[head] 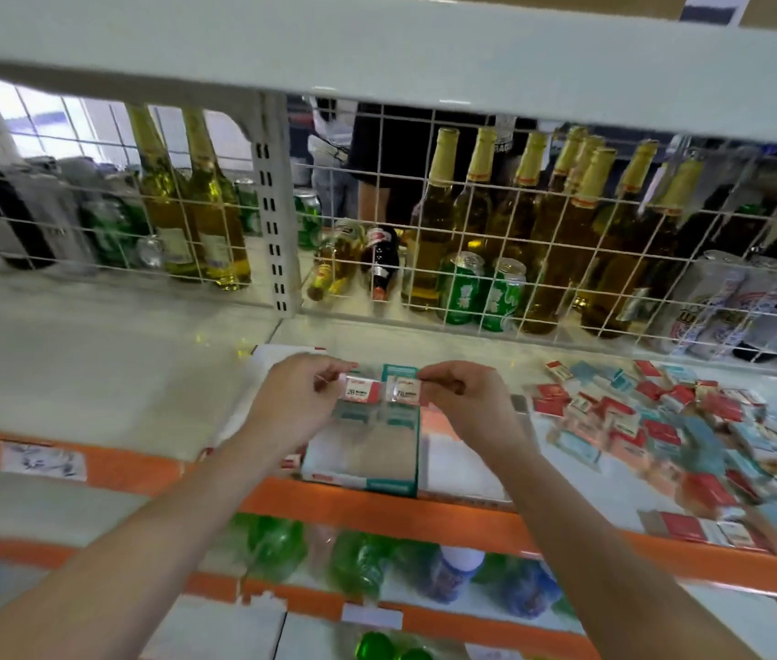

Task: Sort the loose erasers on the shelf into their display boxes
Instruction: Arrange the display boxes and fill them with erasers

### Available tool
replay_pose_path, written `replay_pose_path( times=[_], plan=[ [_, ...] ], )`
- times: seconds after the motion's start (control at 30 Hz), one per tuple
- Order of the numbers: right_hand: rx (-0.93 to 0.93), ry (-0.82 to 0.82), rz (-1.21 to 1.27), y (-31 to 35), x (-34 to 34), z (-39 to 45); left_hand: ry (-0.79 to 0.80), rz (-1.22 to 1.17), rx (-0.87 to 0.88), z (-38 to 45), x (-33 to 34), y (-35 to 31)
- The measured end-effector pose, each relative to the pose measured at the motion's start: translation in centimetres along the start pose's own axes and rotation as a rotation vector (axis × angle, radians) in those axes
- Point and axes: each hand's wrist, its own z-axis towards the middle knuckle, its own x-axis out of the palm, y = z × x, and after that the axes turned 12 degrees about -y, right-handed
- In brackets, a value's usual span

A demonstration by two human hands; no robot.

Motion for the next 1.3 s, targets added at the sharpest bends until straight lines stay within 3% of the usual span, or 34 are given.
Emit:
replay_pose_path(
  times=[0.17,0.37,0.77,1.03,1.3],
  plan=[
    [0.004,0.0,-0.022,2.2,5.2,-0.6,0.012,0.023,-0.024,1.3,-3.5,4.4],
    [-0.033,0.055,-0.251,3.7,10.1,-1.5,0.174,0.158,0.006,2.0,-5.5,8.4],
    [-0.113,0.1,-0.623,4.6,14.3,-1.6,0.276,0.308,0.135,3.0,-5.0,10.0],
    [-0.114,0.16,-0.726,4.2,14.0,-0.6,0.3,0.323,0.197,3.6,-4.7,10.7],
    [-0.101,0.068,-0.562,2.9,12.8,-1.0,0.349,0.214,0.234,4.0,-4.5,10.1]
  ],
)
